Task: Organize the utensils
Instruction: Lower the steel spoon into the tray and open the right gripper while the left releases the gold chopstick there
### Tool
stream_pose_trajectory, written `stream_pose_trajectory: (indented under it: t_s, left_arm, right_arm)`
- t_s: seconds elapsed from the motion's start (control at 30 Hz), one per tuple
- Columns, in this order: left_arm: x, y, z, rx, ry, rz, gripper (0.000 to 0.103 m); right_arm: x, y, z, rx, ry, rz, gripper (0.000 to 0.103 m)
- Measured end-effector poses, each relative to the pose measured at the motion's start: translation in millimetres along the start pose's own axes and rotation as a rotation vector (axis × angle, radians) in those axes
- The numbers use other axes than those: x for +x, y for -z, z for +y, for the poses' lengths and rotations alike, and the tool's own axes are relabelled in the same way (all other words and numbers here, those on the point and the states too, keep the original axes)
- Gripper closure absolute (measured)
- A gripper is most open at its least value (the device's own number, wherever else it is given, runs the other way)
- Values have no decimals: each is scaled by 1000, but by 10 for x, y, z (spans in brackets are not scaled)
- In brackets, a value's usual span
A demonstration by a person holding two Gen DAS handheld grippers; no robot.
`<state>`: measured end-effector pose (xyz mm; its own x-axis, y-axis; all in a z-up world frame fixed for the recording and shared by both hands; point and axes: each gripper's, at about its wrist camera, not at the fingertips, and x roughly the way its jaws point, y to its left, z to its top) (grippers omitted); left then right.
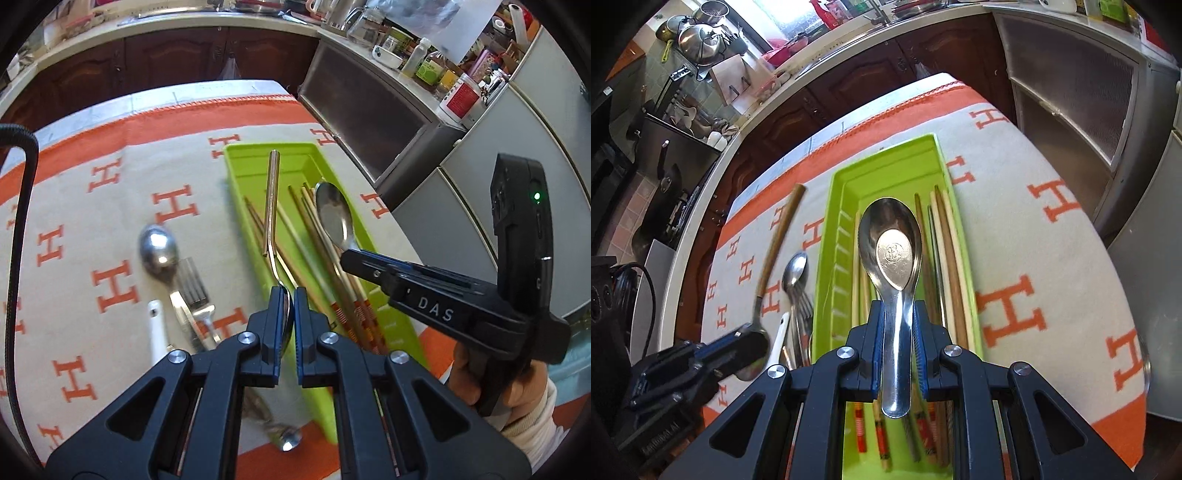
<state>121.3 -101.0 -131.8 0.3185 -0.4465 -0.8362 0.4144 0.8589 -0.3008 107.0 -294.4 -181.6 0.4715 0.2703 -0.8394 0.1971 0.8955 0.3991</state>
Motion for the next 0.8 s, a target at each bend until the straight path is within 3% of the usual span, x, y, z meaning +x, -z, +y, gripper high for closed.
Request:
stream_pose_trajectory:
  t_s: [0.23,0.6,0.63,0.7,0.77,0.8]
  left_arm:
    - [418,-53,-89,-24,4,79,100]
    - [179,-3,20,-39,-29,48,99]
    - [139,15,61,-46,-42,43,99]
    - [67,39,152,-60,-65,35,99]
    - [-22,61,260,-76,-95,22,99]
    - [-76,75,326,-87,-108,14,99]
  right_arm:
    - [207,-307,-62,6,9,10,89]
    - [631,-543,-57,11,20,60,87]
    - [657,-562,-43,10,22,64,86]
    - [691,-611,-3,3,24,69,69]
    - [625,-585,36,-6,24,54,59]
    - [596,-586,71,-15,34,35,59]
